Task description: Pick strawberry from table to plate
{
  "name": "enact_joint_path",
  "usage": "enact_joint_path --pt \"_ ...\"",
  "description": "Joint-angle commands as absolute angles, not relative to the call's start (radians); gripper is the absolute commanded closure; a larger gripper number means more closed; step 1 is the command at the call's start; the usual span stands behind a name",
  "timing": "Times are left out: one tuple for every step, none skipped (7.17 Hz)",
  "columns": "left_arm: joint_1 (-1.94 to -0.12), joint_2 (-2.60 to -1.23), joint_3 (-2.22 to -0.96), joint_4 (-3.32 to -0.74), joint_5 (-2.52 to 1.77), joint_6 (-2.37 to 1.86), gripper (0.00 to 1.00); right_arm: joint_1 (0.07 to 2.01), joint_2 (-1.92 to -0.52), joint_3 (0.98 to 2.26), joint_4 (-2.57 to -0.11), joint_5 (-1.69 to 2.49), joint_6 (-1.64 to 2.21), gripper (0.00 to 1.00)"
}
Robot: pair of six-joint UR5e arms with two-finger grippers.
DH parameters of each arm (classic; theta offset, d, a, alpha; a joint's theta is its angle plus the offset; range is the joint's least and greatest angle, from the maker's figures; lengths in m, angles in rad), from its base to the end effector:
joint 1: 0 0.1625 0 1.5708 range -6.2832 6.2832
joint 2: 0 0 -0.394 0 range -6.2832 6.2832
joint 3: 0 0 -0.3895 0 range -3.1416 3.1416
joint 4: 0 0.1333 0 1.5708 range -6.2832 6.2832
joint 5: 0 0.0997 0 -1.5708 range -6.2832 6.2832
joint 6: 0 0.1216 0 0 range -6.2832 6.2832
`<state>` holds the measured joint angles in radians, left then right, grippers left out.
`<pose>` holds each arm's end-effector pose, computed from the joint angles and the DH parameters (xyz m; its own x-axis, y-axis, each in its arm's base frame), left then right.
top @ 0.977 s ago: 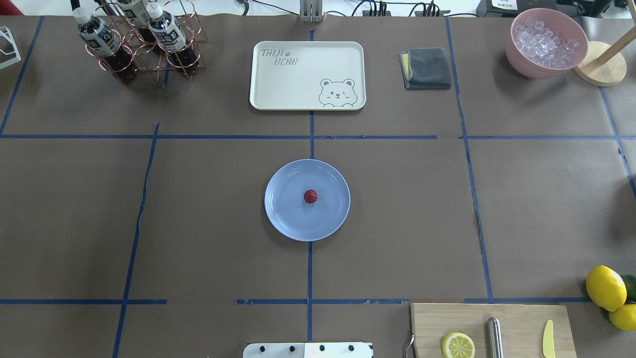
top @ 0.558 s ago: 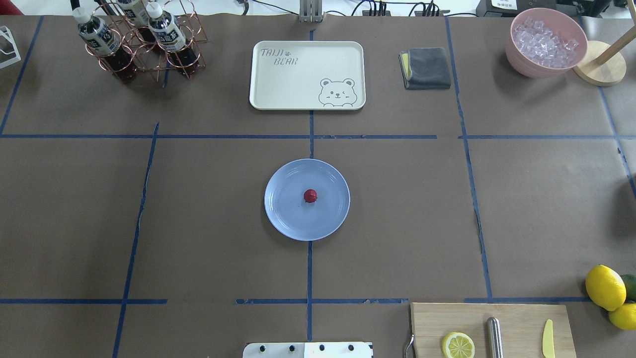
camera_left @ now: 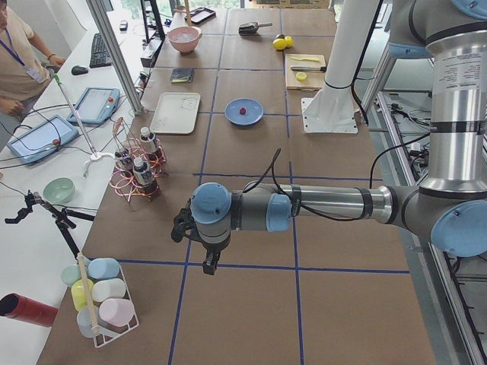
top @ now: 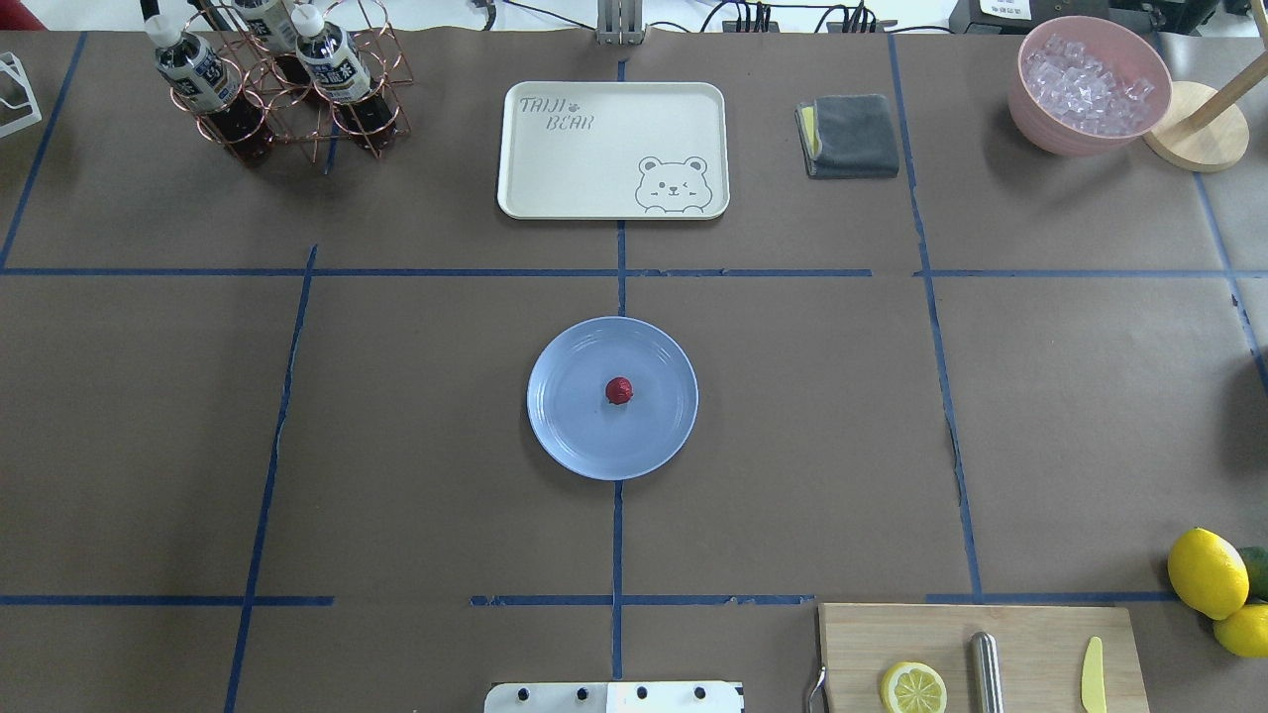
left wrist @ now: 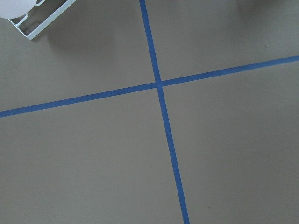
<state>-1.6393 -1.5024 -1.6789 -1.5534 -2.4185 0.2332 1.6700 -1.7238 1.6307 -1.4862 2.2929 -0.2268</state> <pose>-0.0738 -0.4598 0.6183 0.6592 0.2027 -0.7241 -0.0862 0.9770 0.1949 0.0949 -0.4193 0.6802 0.7493 -0.1459 0.6459 0.0713 0.9875 0.1403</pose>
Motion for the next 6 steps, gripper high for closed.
enact_joint_path --pt "-1.64 -1.5 -1.683 -1.554 -2.419 0.233 0.0 1.645 -1.71 1.649 -1.489 2.303 -0.175 0.0" --pt "-1.64 -1.5 -1.681 -1.554 -2.419 0.233 0.0 1.625 -1.71 1.649 -1.485 2.303 -0.102 0.0" --pt "-1.64 -1.5 -1.68 -1.554 -2.419 0.232 0.0 1.624 -1.723 1.648 -1.439 2.306 -0.104 0.0" --pt "-1.64 -1.5 -1.672 -1.554 -2.41 0.23 0.0 1.624 -1.739 1.623 -1.34 2.309 -0.097 0.0" --pt "-1.641 -1.5 -1.675 -1.554 -2.408 0.23 0.0 1.624 -1.74 1.611 -1.324 2.313 -0.097 0.0" --pt "-1.64 -1.487 -1.678 -1.554 -2.408 0.23 0.0 1.624 -1.74 1.611 -1.324 2.313 -0.097 0.0"
